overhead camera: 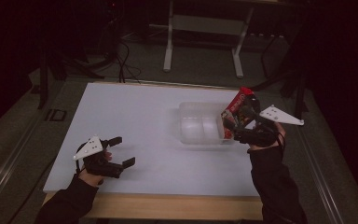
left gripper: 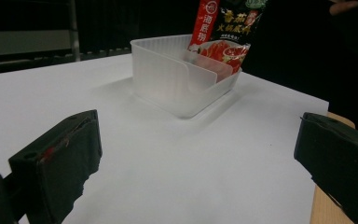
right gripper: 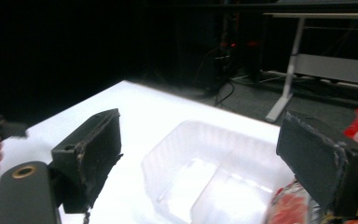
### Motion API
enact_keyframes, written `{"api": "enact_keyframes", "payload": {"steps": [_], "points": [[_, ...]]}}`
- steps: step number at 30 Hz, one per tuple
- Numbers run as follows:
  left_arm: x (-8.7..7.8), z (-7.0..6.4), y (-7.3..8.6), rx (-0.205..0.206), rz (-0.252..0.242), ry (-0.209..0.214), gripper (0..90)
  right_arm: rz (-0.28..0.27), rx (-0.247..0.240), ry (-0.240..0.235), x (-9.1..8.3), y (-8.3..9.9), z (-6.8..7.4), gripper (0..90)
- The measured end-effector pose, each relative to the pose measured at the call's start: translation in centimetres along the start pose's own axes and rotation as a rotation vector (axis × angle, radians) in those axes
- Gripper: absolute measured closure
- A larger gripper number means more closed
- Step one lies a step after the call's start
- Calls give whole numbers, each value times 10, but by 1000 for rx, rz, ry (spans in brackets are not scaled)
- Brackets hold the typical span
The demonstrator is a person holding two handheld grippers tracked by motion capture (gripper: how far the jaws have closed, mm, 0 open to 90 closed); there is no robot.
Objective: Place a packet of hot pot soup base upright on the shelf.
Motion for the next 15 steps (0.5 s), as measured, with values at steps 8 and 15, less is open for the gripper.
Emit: {"api": "enact_keyframes", "payload": {"steps": [8,15], "points": [[-1,-1,0,7,-3,2,15,7,-24,-112,-2,13,33,131],[-1,-2,0,11,-1,3,15,22,-40,-141,-1,32,48,129]]}}
Point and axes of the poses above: each handheld gripper's, and its own axes: x roughly forward along the jaws, y roughly out of its underside, z roughly to its left, the point moved 9 cm from there along x, roughly forward along the jaws, and after that the axes turned 13 degrees about -x, right-handed, at the moved point
